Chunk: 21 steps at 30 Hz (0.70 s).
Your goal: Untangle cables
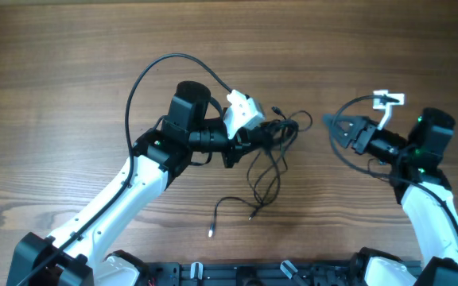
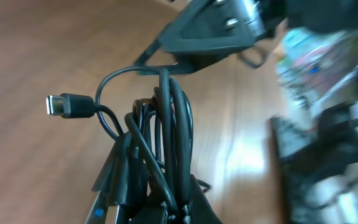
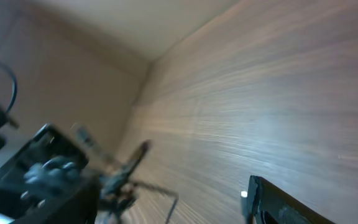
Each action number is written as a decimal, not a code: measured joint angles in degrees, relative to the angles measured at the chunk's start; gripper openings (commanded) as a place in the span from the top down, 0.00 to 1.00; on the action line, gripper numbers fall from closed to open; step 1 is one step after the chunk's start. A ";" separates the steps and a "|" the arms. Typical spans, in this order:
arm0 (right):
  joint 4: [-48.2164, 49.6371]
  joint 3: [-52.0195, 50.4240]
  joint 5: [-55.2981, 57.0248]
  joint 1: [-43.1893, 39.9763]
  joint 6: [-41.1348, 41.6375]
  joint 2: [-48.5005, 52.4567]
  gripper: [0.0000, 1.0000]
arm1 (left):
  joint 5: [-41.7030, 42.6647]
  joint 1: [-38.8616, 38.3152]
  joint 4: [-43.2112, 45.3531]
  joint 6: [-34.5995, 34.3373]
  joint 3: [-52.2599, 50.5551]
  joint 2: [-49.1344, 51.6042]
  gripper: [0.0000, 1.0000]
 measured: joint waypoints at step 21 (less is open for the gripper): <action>-16.39 15.61 19.71 7.37 -14.23 0.00 0.24 | -9.05 0.00 8.17 24.22 0.00 0.00 0.96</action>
